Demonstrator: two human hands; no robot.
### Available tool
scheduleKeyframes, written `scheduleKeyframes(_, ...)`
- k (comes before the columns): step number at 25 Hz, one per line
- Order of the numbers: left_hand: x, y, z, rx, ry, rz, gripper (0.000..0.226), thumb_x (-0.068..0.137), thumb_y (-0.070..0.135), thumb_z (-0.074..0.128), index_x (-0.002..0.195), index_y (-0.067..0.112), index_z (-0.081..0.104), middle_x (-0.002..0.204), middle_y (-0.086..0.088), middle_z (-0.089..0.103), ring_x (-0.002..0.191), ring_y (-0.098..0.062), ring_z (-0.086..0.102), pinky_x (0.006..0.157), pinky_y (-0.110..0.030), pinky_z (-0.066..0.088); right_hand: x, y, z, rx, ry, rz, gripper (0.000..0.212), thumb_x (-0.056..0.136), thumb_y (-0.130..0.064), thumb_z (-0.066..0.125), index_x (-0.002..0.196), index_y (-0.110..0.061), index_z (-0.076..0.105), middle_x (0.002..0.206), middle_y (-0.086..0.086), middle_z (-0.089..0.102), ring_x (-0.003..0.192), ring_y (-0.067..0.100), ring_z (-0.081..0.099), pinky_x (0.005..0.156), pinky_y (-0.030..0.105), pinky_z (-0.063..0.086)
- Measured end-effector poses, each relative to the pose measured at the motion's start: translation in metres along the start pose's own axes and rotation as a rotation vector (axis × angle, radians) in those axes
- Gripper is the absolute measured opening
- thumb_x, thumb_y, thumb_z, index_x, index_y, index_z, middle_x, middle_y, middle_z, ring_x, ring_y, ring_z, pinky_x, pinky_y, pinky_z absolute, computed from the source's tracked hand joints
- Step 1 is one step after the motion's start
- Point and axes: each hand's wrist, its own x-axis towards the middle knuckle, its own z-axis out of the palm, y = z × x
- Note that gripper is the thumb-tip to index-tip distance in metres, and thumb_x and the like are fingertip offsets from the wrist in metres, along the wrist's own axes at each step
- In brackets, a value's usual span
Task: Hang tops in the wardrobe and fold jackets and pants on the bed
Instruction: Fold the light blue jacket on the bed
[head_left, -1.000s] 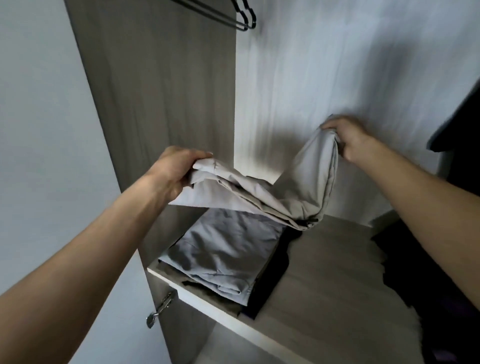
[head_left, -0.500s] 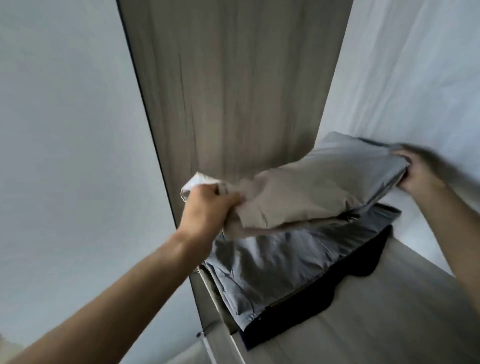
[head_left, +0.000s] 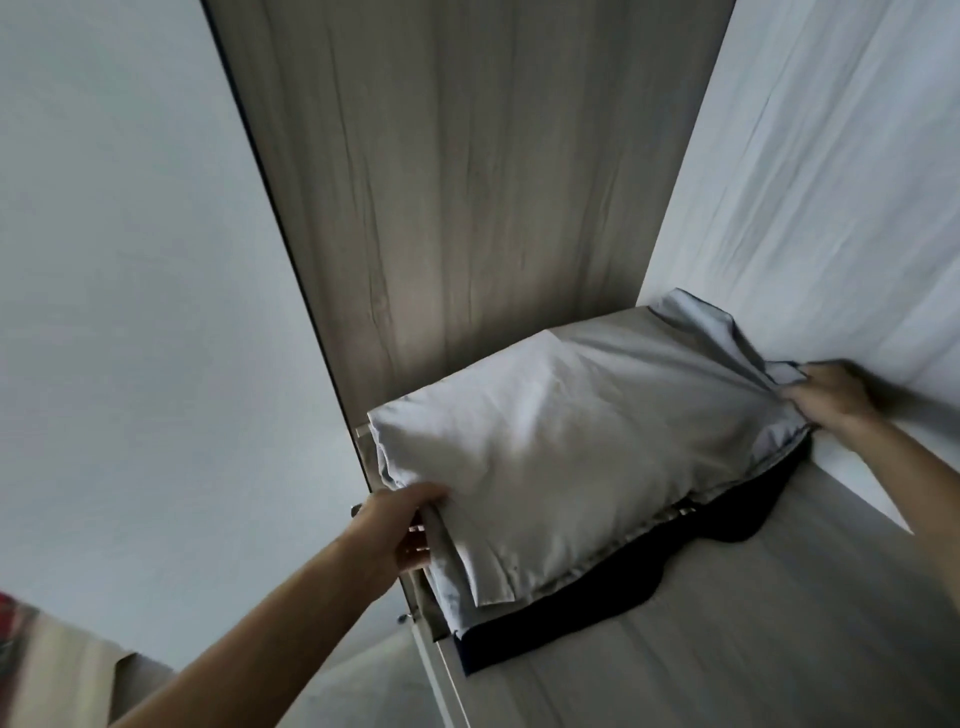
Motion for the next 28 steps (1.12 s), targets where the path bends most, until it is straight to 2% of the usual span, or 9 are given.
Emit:
scheduleKeyframes(3,0.016,0.006,0.001,-0.010,0.135,0.065,0.010,0.088,0.007,0.065,0.084,0.007,0.056,0.069,-0.009,0.053,0.058,-0.022,0.052,0.050,-0.025,0.044,-0.004,0.001,-0.011,-0.282,-0.108,0.001,0.033,0.085,-0.019,0.067,0.114,-0.004,0.067,0.122,0.023,0.065,0.109,0.040,0.061,0.091,0.043,0.050)
scheduleKeyframes(6,0.034,0.019,-0.001,0.024,0.253,0.200,0.020,0.081,0.012,0.064,0.094,0.004,0.051,0.081,-0.012,0.051,0.061,-0.024,0.048,0.054,-0.028,0.043,0.000,-0.020,-0.006,-0.640,0.121,-0.261,0.035,0.087,-0.020,0.064,0.119,-0.006,0.062,0.122,0.023,0.063,0.109,0.040,0.062,0.087,0.045,0.053)
scheduleKeyframes(8,0.048,0.027,0.003,0.348,0.455,0.417,0.052,0.079,0.023,0.065,0.123,0.005,0.044,0.116,-0.016,0.049,0.093,-0.035,0.055,0.077,-0.045,0.053,0.006,-0.051,0.016,-0.551,0.256,-0.593,0.035,0.084,-0.021,0.066,0.116,-0.005,0.063,0.115,0.021,0.064,0.104,0.041,0.063,0.086,0.047,0.052)
scheduleKeyframes(10,0.061,0.039,0.020,0.769,0.579,0.801,0.068,0.088,0.036,0.062,0.146,0.013,0.033,0.146,-0.016,0.033,0.134,-0.037,0.035,0.111,-0.050,0.033,0.017,-0.087,0.051,-0.495,0.173,-0.767,0.046,0.091,-0.039,0.061,0.129,-0.012,0.060,0.133,0.018,0.057,0.123,0.039,0.053,0.103,0.047,0.043)
scheduleKeyframes(12,0.075,0.045,0.041,1.145,0.429,0.991,0.076,0.093,0.065,0.038,0.155,0.024,0.020,0.161,-0.015,0.015,0.150,-0.034,0.011,0.120,-0.050,0.009,0.034,-0.107,0.084,-0.501,0.030,-0.684,0.058,0.094,-0.059,0.046,0.140,-0.025,0.052,0.148,0.012,0.044,0.137,0.039,0.037,0.115,0.049,0.028)
scheduleKeyframes(16,0.113,-0.002,0.039,1.428,0.376,0.763,0.086,0.084,0.086,0.004,0.156,0.039,0.000,0.163,-0.011,0.007,0.151,-0.032,0.001,0.121,-0.057,0.002,0.079,-0.079,0.121,-0.409,-0.122,-0.508,0.061,0.098,-0.059,0.036,0.148,-0.024,0.041,0.153,0.010,0.039,0.143,0.032,0.028,0.119,0.041,0.019)
scheduleKeyframes(20,0.115,-0.014,0.026,1.445,0.467,0.653,0.095,0.079,0.089,0.001,0.157,0.034,0.008,0.160,-0.017,0.011,0.150,-0.037,0.005,0.118,-0.062,0.006,0.089,-0.075,0.124,-0.305,-0.020,-0.542,0.049,0.103,-0.039,0.043,0.138,-0.006,0.053,0.149,0.015,0.047,0.139,0.031,0.039,0.118,0.037,0.022)
scheduleKeyframes(23,0.111,-0.015,0.016,1.475,0.482,0.689,0.098,0.083,0.087,0.006,0.153,0.022,0.032,0.150,-0.025,0.032,0.140,-0.044,0.026,0.113,-0.061,0.021,0.082,-0.080,0.113,-0.548,0.204,-0.583,0.042,0.099,-0.036,0.052,0.124,-0.004,0.061,0.140,0.017,0.050,0.124,0.038,0.046,0.103,0.048,0.036)
scheduleKeyframes(28,0.105,-0.024,0.004,1.474,0.479,0.697,0.101,0.083,0.087,0.008,0.155,0.019,0.026,0.154,-0.031,0.026,0.144,-0.044,0.023,0.116,-0.057,0.018,0.083,-0.083,0.111,-0.443,-0.184,-0.356,0.061,0.106,-0.046,0.025,0.144,-0.003,0.045,0.150,0.020,0.043,0.137,0.036,0.041,0.115,0.043,0.030)
